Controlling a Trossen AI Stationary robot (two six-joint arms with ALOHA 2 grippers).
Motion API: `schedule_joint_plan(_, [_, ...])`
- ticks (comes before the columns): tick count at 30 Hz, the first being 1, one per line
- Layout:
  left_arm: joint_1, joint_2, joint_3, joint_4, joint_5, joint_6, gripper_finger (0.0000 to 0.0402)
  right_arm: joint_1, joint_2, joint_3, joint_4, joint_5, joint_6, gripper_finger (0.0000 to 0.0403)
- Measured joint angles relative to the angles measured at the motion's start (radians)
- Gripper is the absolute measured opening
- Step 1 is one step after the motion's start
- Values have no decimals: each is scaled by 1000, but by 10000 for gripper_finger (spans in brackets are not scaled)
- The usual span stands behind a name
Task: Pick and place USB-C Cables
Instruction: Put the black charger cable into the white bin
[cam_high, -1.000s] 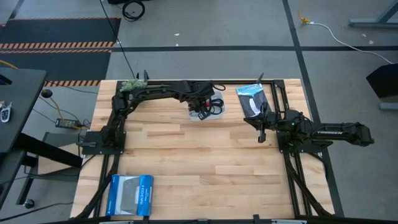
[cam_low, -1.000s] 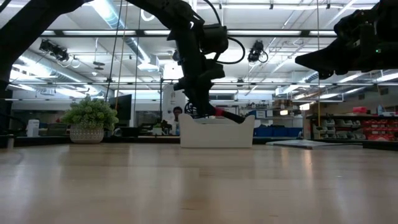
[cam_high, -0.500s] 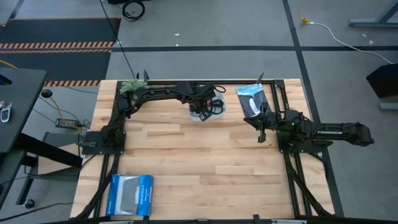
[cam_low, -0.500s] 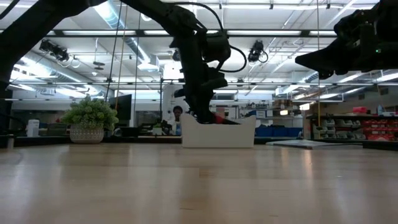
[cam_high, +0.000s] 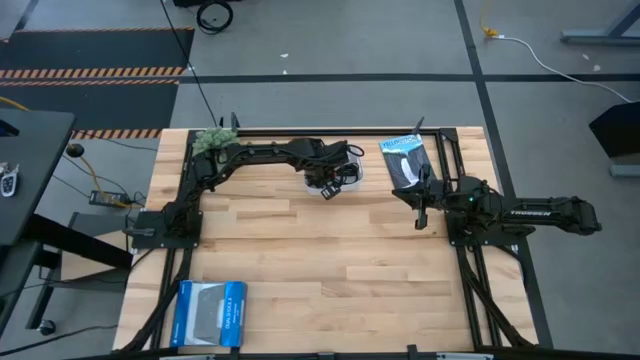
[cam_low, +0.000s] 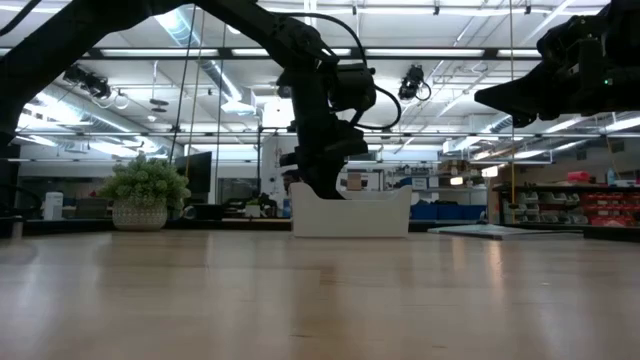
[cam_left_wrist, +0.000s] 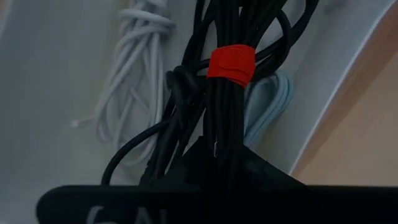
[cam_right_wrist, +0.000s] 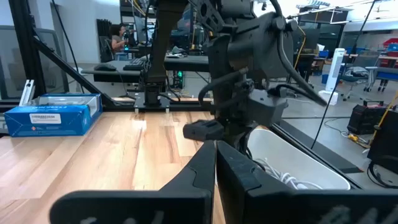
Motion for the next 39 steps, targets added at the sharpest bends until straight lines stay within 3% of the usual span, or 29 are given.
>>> schedule_joint_plan(25, [7, 19, 0, 19, 8, 18, 43, 0, 0, 0, 0, 0, 0, 20])
schedule_joint_plan(29, [1, 21, 0, 14, 6, 18, 69, 0, 0, 0, 0, 0, 0, 20])
schedule_joint_plan(39, [-10, 22, -2, 8, 6, 58, 178, 0, 0, 0, 0, 0, 0, 20])
